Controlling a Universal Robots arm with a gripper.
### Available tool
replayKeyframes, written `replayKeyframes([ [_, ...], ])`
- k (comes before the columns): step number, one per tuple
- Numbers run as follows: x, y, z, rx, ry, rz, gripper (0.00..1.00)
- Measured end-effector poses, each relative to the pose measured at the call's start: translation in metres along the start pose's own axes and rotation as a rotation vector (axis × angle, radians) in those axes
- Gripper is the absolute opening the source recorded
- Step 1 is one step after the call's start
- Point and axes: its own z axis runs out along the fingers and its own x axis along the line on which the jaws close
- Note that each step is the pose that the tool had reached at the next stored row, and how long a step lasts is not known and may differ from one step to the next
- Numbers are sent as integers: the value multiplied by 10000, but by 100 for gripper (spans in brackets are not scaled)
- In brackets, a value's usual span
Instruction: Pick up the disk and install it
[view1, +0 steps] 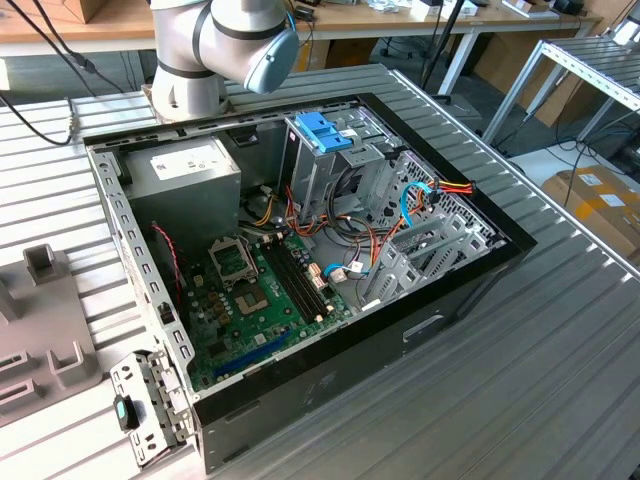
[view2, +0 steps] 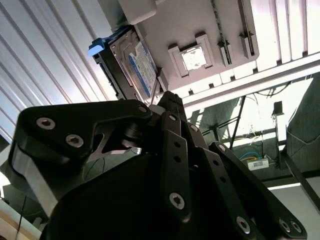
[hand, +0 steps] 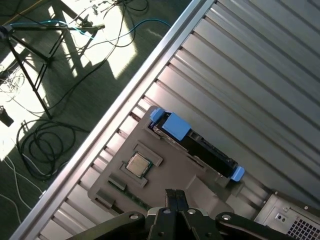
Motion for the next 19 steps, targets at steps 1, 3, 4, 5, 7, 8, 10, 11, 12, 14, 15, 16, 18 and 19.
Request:
replayKeyframes([
  [1, 0, 0, 0, -1, 1, -36, 11],
  [3, 0, 0, 0, -4, 7, -151, 11],
  [4, 0, 0, 0, -5, 8, -189, 11],
  [5, 0, 0, 0, -6, 10, -225, 11],
  [7, 0, 0, 0, -7, 13, -297, 11],
  [8, 0, 0, 0, -8, 15, -342, 11],
  [10, 0, 0, 0, -11, 19, -441, 11],
  [11, 0, 0, 0, -12, 21, -483, 11],
  [12, 0, 0, 0, -13, 23, -523, 11],
  [14, 0, 0, 0, -15, 27, -609, 11],
  [15, 0, 0, 0, -17, 29, -669, 11],
  [16, 0, 0, 0, -18, 33, -737, 11],
  [18, 0, 0, 0, -20, 36, -827, 11],
  [19, 0, 0, 0, -22, 39, -880, 11],
])
